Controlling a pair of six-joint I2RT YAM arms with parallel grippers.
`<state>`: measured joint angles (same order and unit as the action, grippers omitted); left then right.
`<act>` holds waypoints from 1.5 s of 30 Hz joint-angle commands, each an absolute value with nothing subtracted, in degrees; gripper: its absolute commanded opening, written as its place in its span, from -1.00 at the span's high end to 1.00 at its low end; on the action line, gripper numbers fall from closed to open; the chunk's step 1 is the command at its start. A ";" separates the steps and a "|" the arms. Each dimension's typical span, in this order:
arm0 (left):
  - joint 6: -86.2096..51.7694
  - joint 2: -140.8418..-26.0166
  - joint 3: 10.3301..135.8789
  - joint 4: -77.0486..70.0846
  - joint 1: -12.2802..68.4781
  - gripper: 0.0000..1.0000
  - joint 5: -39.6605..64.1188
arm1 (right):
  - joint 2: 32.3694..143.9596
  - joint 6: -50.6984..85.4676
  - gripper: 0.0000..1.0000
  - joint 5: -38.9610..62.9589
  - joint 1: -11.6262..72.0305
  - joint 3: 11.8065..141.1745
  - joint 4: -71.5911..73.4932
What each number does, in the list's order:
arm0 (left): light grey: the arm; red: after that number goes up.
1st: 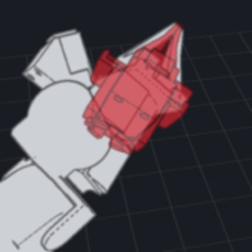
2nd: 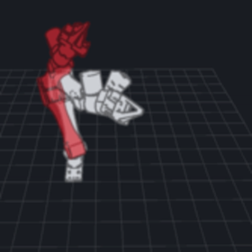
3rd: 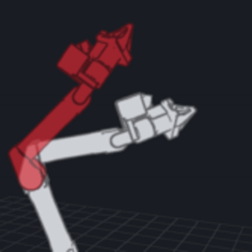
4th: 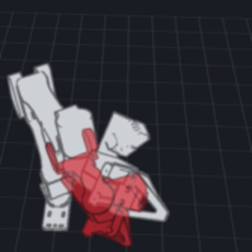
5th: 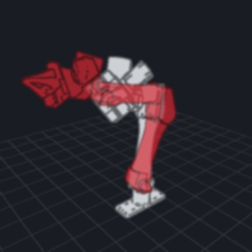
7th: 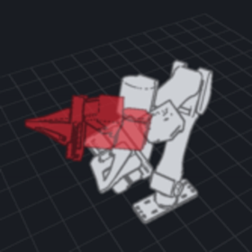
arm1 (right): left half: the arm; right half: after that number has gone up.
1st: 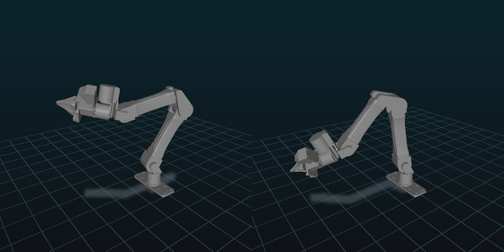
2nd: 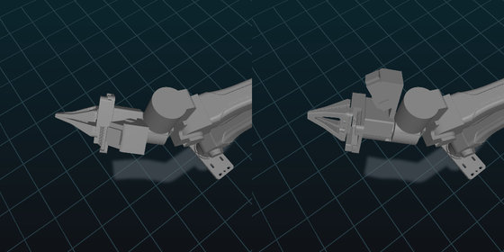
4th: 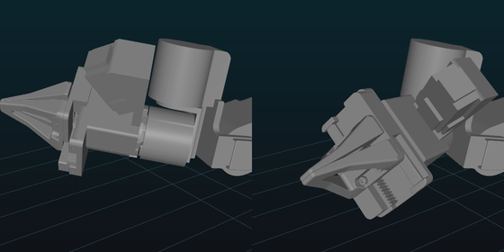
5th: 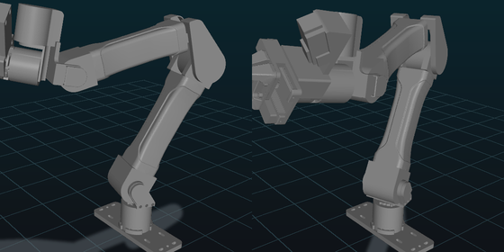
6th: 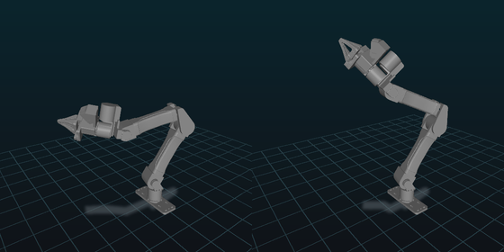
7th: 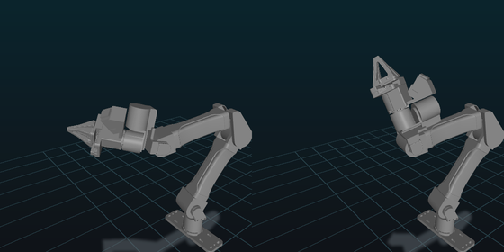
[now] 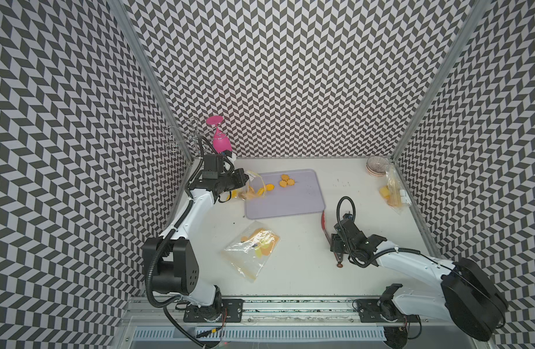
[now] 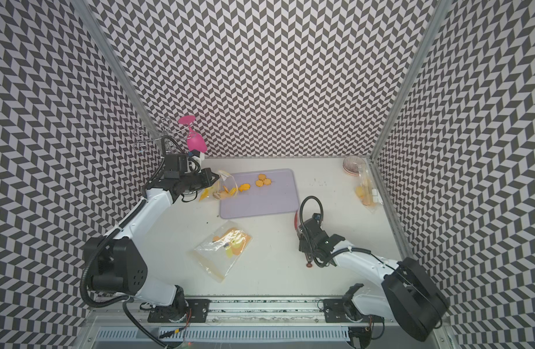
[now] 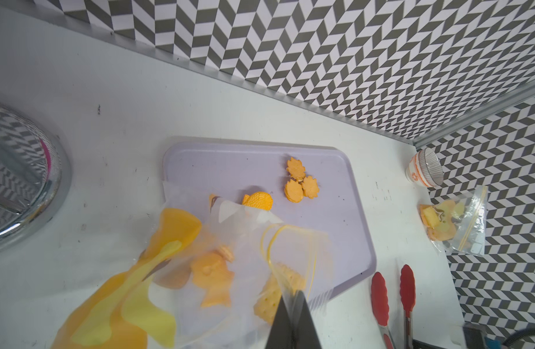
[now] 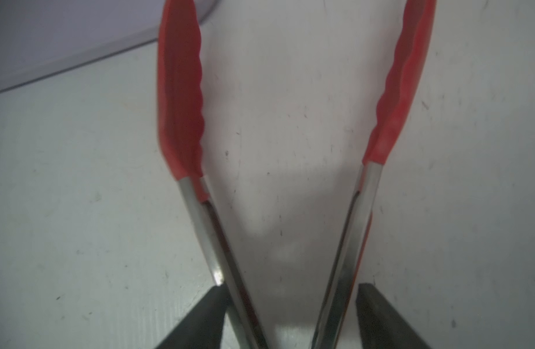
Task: Put the cookies into a resealable bag to prevent moisture
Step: Pick up the ziploc bag from the center of the board, then place the ziploc bag at the center of the board.
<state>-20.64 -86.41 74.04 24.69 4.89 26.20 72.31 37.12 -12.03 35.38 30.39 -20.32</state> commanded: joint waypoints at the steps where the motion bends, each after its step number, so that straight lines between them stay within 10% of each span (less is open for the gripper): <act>1: -20.71 -83.14 77.92 28.63 7.32 1.00 25.07 | 73.17 38.10 -0.68 -10.50 34.51 32.12 -19.47; 22: -27.38 -83.13 82.50 37.53 37.09 1.00 26.86 | 44.72 23.27 -0.82 -22.36 34.11 37.24 -17.73; 45: -19.25 -93.65 77.11 36.12 33.05 1.00 19.51 | 54.07 42.05 -0.58 7.65 37.00 36.34 -5.63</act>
<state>-20.40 -95.13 75.99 37.26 33.21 19.99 51.99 34.26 4.05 35.62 36.49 -12.56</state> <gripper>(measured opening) 0.047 0.795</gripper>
